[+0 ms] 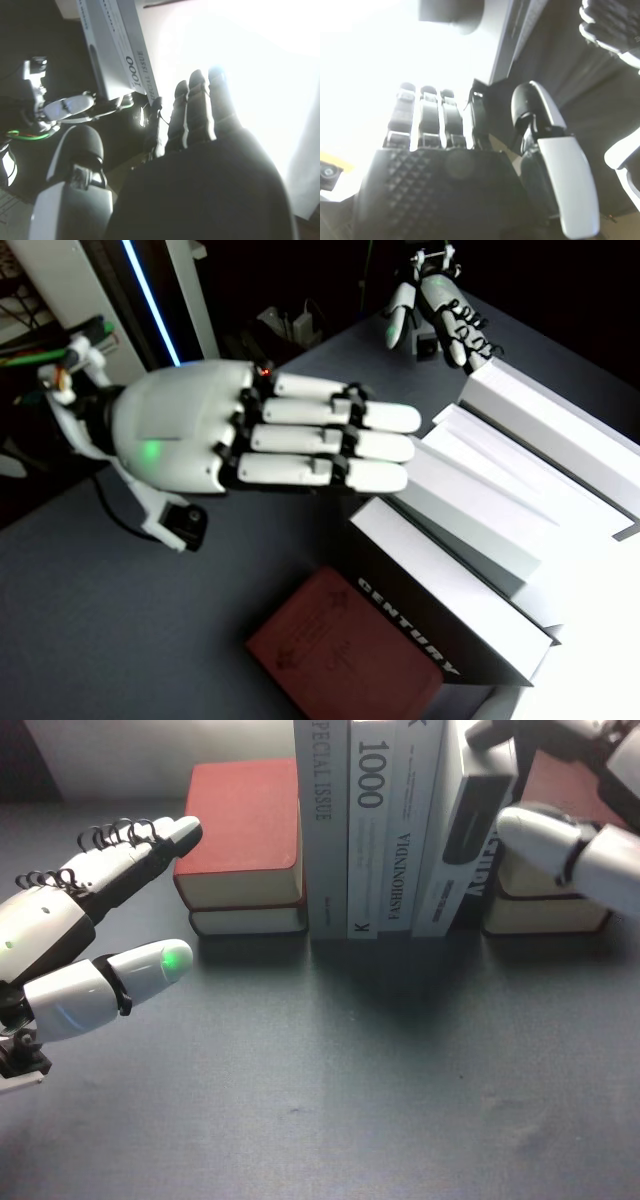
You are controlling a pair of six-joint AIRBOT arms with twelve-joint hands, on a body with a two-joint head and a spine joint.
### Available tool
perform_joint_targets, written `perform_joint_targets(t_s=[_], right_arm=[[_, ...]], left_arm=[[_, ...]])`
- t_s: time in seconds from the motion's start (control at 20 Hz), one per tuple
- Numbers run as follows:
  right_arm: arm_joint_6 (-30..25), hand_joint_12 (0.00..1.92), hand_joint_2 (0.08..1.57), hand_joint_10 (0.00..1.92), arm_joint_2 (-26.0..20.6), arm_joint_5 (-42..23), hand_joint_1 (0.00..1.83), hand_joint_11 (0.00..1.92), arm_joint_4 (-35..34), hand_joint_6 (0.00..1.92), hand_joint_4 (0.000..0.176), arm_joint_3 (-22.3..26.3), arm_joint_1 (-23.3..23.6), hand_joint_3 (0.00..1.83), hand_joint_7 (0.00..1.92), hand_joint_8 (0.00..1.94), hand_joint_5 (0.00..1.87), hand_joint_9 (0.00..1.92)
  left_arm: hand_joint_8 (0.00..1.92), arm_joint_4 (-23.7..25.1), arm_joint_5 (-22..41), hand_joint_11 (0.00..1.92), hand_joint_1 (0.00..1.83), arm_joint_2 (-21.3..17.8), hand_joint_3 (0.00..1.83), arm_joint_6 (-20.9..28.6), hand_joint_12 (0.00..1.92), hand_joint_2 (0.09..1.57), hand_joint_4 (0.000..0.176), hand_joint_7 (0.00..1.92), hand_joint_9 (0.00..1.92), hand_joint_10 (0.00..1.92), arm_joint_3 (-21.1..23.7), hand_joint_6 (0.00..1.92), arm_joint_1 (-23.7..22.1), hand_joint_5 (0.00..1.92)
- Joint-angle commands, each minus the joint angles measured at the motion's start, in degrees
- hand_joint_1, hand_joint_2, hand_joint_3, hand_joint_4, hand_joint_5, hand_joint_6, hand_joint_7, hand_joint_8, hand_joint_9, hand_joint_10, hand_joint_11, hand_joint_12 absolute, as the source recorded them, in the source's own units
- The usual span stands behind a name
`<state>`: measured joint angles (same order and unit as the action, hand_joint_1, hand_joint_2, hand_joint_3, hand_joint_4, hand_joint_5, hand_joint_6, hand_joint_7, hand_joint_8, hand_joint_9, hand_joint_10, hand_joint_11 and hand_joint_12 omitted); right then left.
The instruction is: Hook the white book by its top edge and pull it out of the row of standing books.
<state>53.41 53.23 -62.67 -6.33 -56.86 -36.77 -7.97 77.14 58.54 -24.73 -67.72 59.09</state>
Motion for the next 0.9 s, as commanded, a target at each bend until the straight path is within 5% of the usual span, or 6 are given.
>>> perform_joint_targets(t_s=[0.0,0.5,0.55,0.65,0.7,0.85], right_arm=[[-0.6,0.0,1.44,0.0,-0.4,-6.2,0.27,0.0,0.5,0.99,0.0,0.3,-0.5,0.0,0.01,0.0,0.25,0.0],[-11.4,0.01,1.44,0.0,-2.7,-18.9,0.18,0.02,3.2,0.45,0.0,7.3,-20.3,0.0,0.11,0.01,0.4,0.01],[-13.0,0.28,1.43,0.02,-2.6,-19.8,0.2,0.0,3.1,0.46,0.0,7.4,-22.0,0.0,0.16,0.01,0.43,0.07],[-14.3,1.36,1.42,0.25,-2.4,-20.8,0.3,0.0,2.8,0.56,0.0,7.8,-24.4,0.0,0.46,0.05,0.5,0.31],[-14.3,1.63,1.44,0.7,-2.4,-21.2,0.39,0.17,2.7,0.64,0.0,8.2,-25.2,0.01,0.69,0.15,0.55,0.48],[-15.2,1.62,1.43,0.94,-2.5,-22.2,0.38,0.46,2.4,0.58,0.0,8.4,-25.8,0.0,0.91,0.32,0.59,0.72]], left_arm=[[0.0,-0.9,7.6,0.0,0.11,-0.6,0.0,0.3,0.0,1.36,0.104,0.0,0.0,0.0,0.1,0.0,0.0,0.0],[0.0,-3.2,9.8,0.0,0.13,-1.2,0.0,-0.1,0.0,1.37,0.1,0.0,0.0,0.0,1.0,0.0,1.1,0.0],[0.0,-3.3,9.9,0.0,0.15,-1.2,0.0,-0.1,0.0,1.37,0.096,0.0,0.0,0.0,1.0,0.0,1.2,0.0],[0.0,-3.4,10.0,0.0,0.13,-1.2,0.0,-0.1,0.0,1.37,0.1,0.0,0.0,0.0,1.0,0.0,1.2,0.0],[0.0,-3.4,10.0,0.0,0.13,-1.2,0.0,-0.2,0.0,1.37,0.09,0.0,0.0,0.0,1.0,0.0,1.2,0.0],[0.0,-3.7,10.2,0.0,0.13,-1.2,0.0,-0.2,0.0,1.37,0.094,0.0,0.0,0.0,1.0,0.0,1.4,0.0]])
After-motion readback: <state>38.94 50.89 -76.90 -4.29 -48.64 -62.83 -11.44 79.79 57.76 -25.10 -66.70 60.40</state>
